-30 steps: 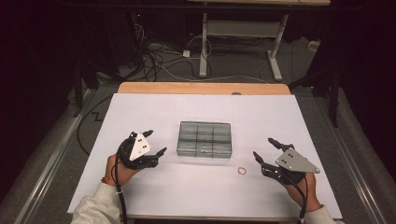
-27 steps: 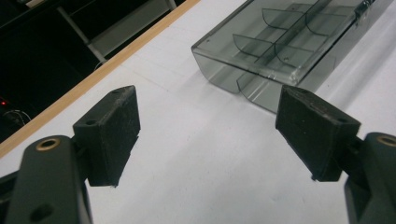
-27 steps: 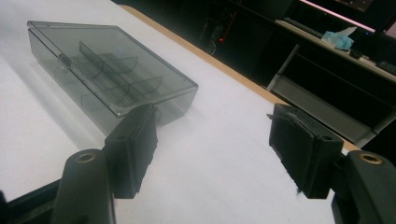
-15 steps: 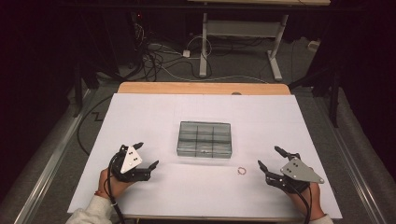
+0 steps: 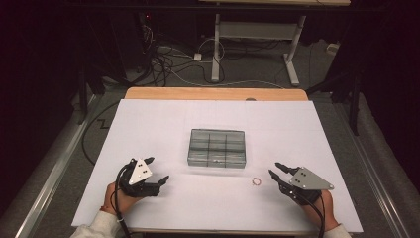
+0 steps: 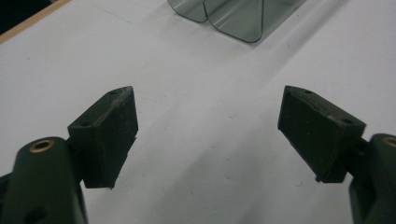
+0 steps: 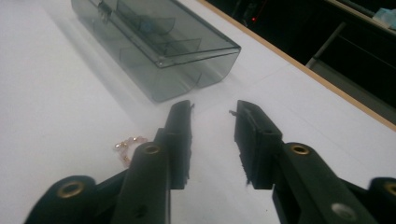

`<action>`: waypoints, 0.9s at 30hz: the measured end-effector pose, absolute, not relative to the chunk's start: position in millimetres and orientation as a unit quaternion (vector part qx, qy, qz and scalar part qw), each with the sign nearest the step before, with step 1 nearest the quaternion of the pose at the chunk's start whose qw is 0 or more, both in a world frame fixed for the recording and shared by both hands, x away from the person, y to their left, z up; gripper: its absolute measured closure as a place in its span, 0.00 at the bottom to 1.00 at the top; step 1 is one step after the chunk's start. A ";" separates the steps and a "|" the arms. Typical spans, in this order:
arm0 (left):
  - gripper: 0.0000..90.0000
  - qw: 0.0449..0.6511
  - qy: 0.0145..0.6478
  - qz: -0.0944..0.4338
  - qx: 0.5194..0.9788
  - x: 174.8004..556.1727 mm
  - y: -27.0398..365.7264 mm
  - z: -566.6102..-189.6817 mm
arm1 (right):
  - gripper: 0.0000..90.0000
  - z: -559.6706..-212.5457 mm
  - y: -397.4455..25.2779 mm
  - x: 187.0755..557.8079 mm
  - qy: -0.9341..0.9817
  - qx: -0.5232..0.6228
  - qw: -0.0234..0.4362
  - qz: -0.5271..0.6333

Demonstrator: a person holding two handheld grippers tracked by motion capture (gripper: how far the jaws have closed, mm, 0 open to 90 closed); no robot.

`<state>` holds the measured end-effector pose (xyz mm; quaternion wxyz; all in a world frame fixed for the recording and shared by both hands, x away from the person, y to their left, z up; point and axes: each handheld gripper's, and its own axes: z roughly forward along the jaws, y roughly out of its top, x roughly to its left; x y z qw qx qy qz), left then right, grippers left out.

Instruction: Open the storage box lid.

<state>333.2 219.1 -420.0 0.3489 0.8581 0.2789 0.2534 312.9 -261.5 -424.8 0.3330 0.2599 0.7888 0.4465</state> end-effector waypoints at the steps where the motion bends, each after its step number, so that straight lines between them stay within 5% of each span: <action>1: 0.22 0.349 0.279 0.253 0.858 333.2 219.1 -420.0 | 0.80 -425.0 -259.4 313.3 0.794 0.255 0.333 0.441; 8: 0.30 0.350 0.280 0.217 0.867 346.8 213.5 -415.9 | 1.00 -421.5 -233.5 323.8 0.824 0.209 0.300 0.433; 16: 0.50 0.351 0.257 0.125 0.892 381.2 179.7 -412.3 | 1.00 -420.6 -191.8 347.2 0.852 0.197 0.261 0.409; 27: 0.65 0.354 0.253 0.093 0.896 393.5 161.6 -415.6 | 1.00 -433.3 -134.4 364.4 0.879 0.165 0.239 0.377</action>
